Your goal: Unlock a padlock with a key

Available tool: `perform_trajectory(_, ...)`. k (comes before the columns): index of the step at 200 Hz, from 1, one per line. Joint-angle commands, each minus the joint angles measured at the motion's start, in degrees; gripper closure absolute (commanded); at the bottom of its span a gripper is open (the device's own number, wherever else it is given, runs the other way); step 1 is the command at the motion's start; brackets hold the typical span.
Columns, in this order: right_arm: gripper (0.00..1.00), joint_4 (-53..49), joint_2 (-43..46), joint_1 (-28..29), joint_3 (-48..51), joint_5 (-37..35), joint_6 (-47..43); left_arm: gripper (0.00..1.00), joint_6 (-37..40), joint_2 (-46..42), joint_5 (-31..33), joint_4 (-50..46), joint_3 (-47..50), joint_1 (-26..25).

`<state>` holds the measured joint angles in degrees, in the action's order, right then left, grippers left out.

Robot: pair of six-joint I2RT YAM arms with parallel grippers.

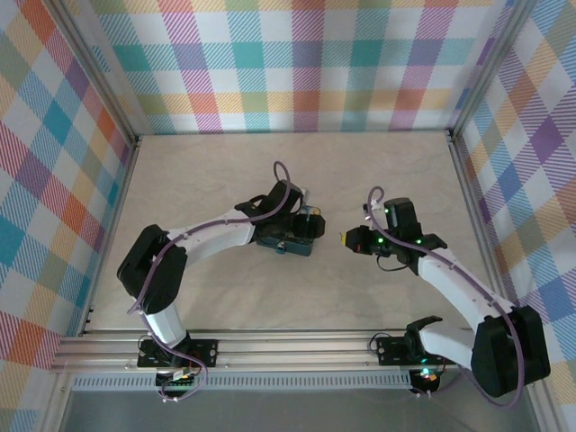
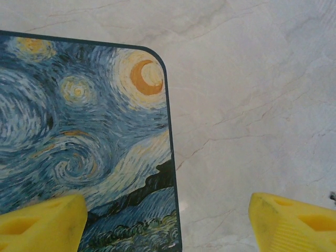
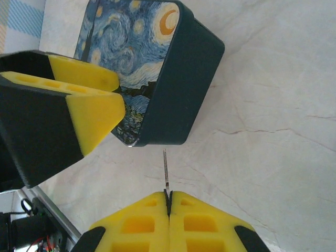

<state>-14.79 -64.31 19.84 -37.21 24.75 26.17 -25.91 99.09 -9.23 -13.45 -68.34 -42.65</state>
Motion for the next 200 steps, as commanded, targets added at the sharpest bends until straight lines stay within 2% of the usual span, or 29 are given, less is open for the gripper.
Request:
perform_trajectory(1, 1.0, 4.5, -1.8, 2.1, -0.5, 1.6, 0.5, 0.19, 0.1, -3.1, -0.7, -1.0, 1.5, 0.9)
perform_trajectory(44, 1.0, 13.7, -5.9, 5.7, 0.1, 4.9, 3.5, 0.18, 0.3, -11.1, 0.0, 2.4, 5.3, 3.1)
perform_trajectory(89, 1.0, 17.7, -12.7, 10.3, -2.6, 4.8, 4.3, 0.16, 1.1, -23.1, 1.4, 7.2, 17.0, 5.8)
perform_trajectory(130, 1.0, 19.1, -18.9, 13.2, -6.0, 4.0, 5.2, 0.15, 0.2, -32.0, 0.0, 10.4, 28.3, 7.3)
perform_trajectory(169, 1.0, 19.0, -22.5, 13.6, -8.3, 2.9, 6.3, 0.18, 0.5, -34.9, -3.9, 18.3, 37.8, 8.5)
perform_trajectory(200, 1.0, 18.4, -24.9, 13.6, -10.4, 2.3, 6.9, 0.22, 4.2, -33.4, -5.2, 23.3, 40.5, 8.6)
